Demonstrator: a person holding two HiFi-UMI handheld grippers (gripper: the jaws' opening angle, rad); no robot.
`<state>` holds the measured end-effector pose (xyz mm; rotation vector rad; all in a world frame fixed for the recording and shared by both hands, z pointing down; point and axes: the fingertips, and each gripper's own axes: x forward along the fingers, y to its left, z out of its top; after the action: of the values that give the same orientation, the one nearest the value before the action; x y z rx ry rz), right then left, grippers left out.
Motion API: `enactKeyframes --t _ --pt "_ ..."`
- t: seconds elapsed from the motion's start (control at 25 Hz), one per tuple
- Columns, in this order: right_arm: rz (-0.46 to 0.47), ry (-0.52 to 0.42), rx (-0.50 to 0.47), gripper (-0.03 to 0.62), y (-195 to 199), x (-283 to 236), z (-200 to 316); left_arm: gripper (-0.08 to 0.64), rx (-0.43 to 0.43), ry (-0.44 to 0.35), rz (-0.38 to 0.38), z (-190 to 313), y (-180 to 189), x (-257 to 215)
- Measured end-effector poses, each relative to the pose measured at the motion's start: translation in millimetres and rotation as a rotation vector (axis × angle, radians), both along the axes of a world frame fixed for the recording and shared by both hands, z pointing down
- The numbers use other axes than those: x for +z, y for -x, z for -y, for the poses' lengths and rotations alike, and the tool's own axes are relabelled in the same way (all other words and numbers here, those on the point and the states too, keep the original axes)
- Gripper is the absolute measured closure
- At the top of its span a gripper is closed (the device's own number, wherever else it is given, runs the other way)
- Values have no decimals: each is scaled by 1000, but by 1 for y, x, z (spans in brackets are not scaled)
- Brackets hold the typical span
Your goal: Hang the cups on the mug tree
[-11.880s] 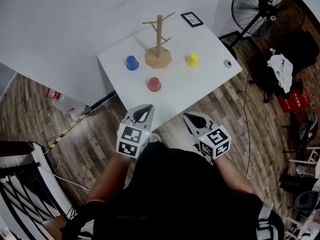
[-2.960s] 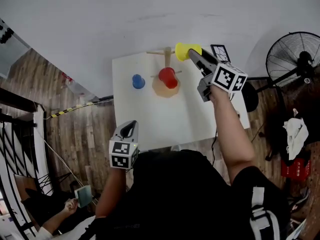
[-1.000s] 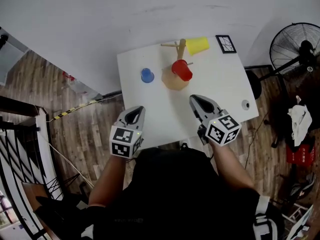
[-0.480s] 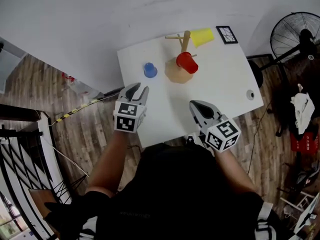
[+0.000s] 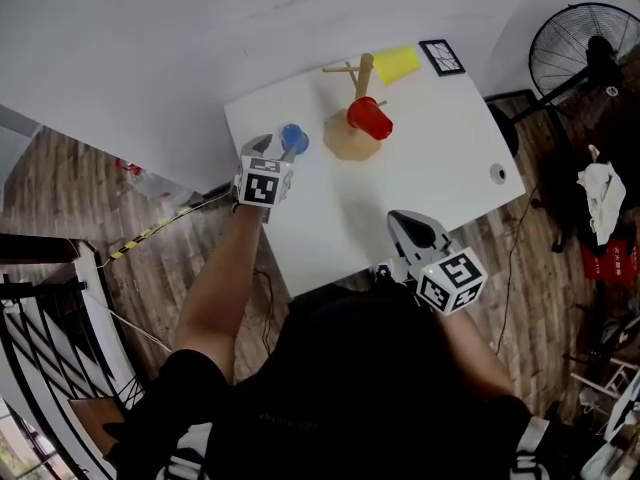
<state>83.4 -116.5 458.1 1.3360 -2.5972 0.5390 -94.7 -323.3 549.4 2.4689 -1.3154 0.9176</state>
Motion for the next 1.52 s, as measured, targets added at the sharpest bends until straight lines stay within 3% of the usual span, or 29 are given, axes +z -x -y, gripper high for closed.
enactKeyframes --t 0.28,0.6,1.0,1.16,1.4,1.52 --pt "-30 16 52 584 -11 3 -10 297 28 104 89 27 -2 50" --pt "-53 45 120 584 -32 11 -19 293 32 140 95 45 -15 70" --pt "-60 52 150 584 -47 12 -25 330 -40 163 44 46 -11 72" --pt "-57 47 128 584 -42 14 -22 333 -75 134 -92 44 -10 49" --pt "-55 36 93 584 -35 12 -14 333 -171 124 -448 30 -6 9" --pt "-46 34 89 584 -35 12 -10 333 -234 143 -666 26 -1 -11"
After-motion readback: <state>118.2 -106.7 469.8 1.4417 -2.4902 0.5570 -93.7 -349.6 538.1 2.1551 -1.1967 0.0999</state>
